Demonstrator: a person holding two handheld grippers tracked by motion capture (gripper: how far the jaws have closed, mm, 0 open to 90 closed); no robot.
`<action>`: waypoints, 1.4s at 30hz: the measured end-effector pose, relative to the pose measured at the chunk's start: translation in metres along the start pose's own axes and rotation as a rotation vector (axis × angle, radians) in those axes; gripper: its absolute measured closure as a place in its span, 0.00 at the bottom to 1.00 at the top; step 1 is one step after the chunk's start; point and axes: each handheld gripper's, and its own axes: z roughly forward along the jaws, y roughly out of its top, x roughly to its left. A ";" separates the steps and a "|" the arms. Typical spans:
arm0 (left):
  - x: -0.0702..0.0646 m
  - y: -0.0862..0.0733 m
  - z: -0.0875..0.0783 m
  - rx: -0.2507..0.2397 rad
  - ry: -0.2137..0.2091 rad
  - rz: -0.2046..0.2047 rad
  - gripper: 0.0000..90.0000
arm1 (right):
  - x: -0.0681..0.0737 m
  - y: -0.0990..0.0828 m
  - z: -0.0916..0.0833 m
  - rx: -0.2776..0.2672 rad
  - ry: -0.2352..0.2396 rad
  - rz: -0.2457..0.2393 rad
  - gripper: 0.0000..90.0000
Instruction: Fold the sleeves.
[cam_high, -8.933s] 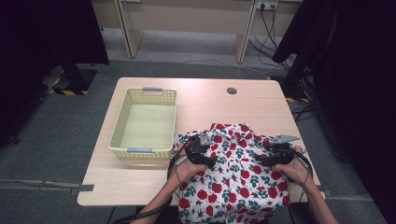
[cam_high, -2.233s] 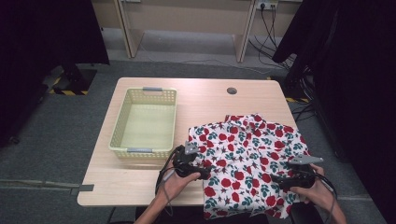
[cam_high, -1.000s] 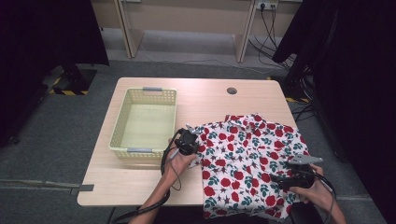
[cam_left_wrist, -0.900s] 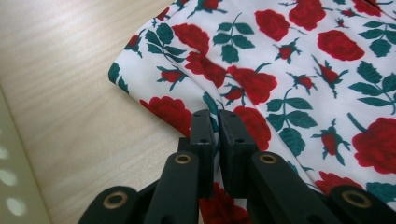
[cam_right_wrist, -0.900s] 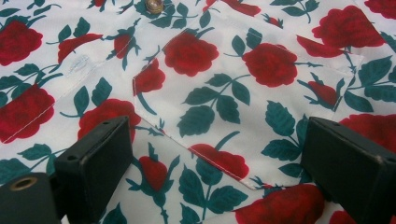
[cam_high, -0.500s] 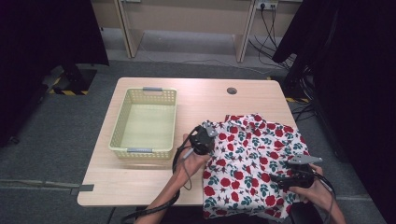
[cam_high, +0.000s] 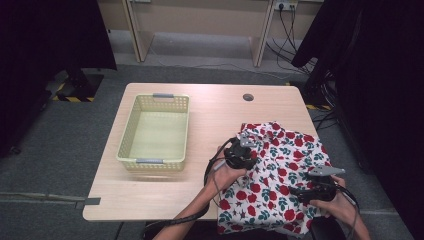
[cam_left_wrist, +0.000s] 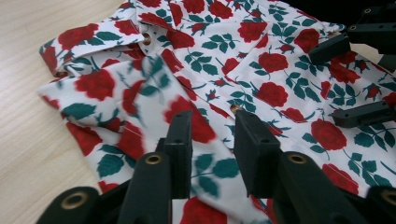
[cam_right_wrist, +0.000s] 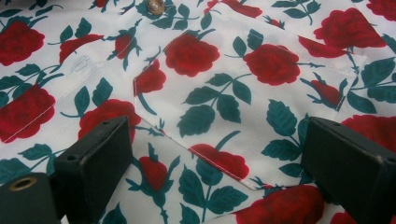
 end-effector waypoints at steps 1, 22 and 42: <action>0.002 0.000 -0.002 -0.002 0.011 -0.001 0.74 | 0.000 0.000 0.000 0.000 0.001 0.001 0.10; 0.026 -0.016 0.046 0.136 0.098 -0.101 0.41 | 0.001 0.001 0.001 -0.003 0.000 -0.001 0.10; -0.004 0.008 0.038 0.027 0.017 0.080 0.91 | 0.000 0.001 0.001 -0.003 0.002 -0.005 0.10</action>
